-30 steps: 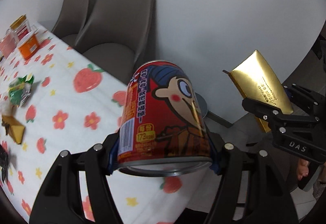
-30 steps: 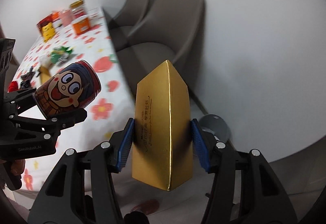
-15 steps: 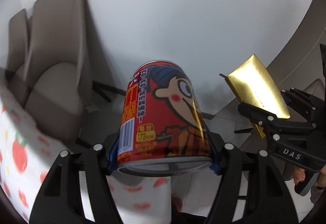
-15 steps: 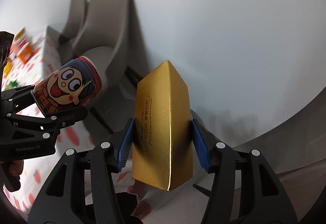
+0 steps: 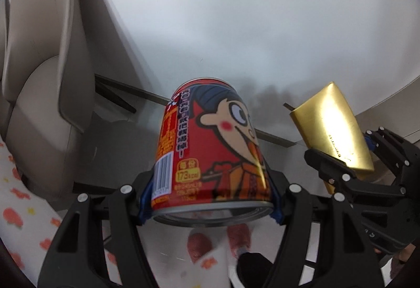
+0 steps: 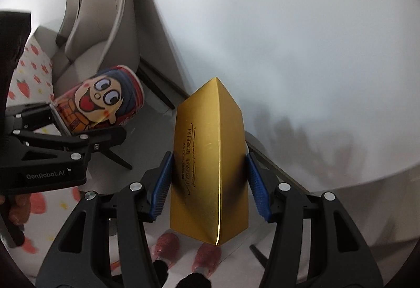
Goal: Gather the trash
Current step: 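Carry the can and gold box to the grey bin and open both tools to drop them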
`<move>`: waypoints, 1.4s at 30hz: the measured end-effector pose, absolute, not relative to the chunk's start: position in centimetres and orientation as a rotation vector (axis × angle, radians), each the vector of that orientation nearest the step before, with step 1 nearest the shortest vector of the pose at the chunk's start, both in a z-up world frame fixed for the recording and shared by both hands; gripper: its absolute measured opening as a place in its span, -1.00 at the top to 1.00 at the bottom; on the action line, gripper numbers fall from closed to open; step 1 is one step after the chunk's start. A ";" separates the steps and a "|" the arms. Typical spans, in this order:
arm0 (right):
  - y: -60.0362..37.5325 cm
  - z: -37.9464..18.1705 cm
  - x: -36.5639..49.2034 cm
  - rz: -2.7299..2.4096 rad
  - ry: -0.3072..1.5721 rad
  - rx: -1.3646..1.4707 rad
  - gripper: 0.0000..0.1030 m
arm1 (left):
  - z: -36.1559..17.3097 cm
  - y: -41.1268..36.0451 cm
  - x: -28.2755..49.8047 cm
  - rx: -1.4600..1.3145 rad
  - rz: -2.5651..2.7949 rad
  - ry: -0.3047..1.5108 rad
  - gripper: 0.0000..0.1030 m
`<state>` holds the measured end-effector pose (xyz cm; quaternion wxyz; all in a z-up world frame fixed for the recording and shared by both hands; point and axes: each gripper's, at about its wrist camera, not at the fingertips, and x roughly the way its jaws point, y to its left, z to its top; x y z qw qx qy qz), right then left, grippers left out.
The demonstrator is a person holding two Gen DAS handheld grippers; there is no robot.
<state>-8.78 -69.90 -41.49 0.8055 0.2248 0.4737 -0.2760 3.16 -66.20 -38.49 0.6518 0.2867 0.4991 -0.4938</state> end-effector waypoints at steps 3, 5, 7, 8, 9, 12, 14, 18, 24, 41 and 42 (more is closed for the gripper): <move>-71.3 -44.2 -7.7 -0.566 1.019 0.483 -0.04 | -40.7 -66.2 4.3 0.675 -1.113 1.140 -0.29; -71.4 -45.2 -6.6 -0.558 1.020 0.481 -0.05 | -42.0 -66.0 4.5 0.691 -1.108 1.142 -0.29; -71.7 -46.1 -6.2 -0.559 1.021 0.469 -0.09 | -43.1 -66.3 4.9 0.708 -1.100 1.146 -0.29; -72.0 -46.5 -5.8 -0.558 1.018 0.467 -0.15 | -43.3 -66.4 4.7 0.713 -1.097 1.150 -0.29; -72.2 -46.7 -5.6 -0.560 1.015 0.465 -0.22 | -43.5 -66.6 4.7 0.716 -1.094 1.154 -0.29; -72.7 -47.1 -4.9 -0.562 1.015 0.474 -0.22 | -43.9 -66.7 4.9 0.714 -1.092 1.168 -0.29; -73.1 -46.8 -5.4 -0.569 1.010 0.479 -0.22 | -43.7 -66.8 4.7 0.716 -1.096 1.172 -0.29; -73.2 -46.9 -5.3 -0.580 1.016 0.484 -0.22 | -44.0 -67.2 4.7 0.723 -1.115 1.174 -0.29; -73.9 -46.7 -6.2 -0.621 1.022 0.488 -0.22 | -44.5 -68.4 4.1 0.730 -1.149 1.172 -0.29; -76.4 -46.6 -10.7 -0.718 1.016 0.518 -0.22 | -46.2 -71.1 3.5 0.748 -1.212 1.136 -0.29; -76.5 -46.7 -10.9 -0.722 1.015 0.521 -0.22 | -46.2 -71.2 3.5 0.747 -1.214 1.136 -0.30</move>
